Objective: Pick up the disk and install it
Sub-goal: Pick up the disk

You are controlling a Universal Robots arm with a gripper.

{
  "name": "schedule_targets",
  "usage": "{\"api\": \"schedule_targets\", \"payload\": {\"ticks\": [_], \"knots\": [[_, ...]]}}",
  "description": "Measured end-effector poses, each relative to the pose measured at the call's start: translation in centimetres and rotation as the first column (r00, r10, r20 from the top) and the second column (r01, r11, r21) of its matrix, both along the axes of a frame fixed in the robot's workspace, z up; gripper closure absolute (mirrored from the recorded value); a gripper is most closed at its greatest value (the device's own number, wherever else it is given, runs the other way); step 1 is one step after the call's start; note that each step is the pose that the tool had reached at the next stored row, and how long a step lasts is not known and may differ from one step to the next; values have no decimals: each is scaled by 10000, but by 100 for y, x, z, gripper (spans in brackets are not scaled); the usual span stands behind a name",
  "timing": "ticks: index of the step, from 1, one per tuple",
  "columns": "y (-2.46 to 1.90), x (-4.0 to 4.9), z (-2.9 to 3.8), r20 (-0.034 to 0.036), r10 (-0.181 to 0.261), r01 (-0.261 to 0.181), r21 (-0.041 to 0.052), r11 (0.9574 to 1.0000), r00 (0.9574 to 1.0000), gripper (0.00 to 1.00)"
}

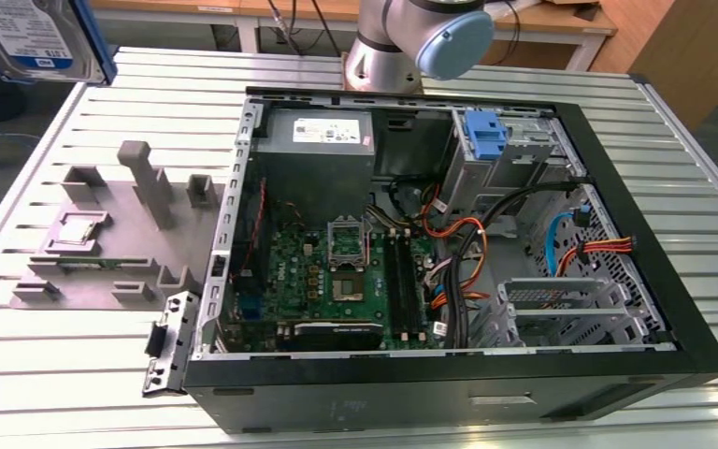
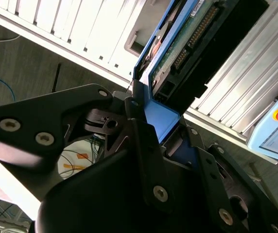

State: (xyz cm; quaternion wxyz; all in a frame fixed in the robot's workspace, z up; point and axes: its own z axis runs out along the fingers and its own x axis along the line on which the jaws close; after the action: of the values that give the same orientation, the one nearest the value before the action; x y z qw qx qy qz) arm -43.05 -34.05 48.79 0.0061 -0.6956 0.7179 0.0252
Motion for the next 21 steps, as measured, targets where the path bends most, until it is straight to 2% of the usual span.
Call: {"api": "schedule_targets", "payload": {"ticks": [21], "knots": [[-16,42,0,0,0,0,0,10000,10000,63]]}}
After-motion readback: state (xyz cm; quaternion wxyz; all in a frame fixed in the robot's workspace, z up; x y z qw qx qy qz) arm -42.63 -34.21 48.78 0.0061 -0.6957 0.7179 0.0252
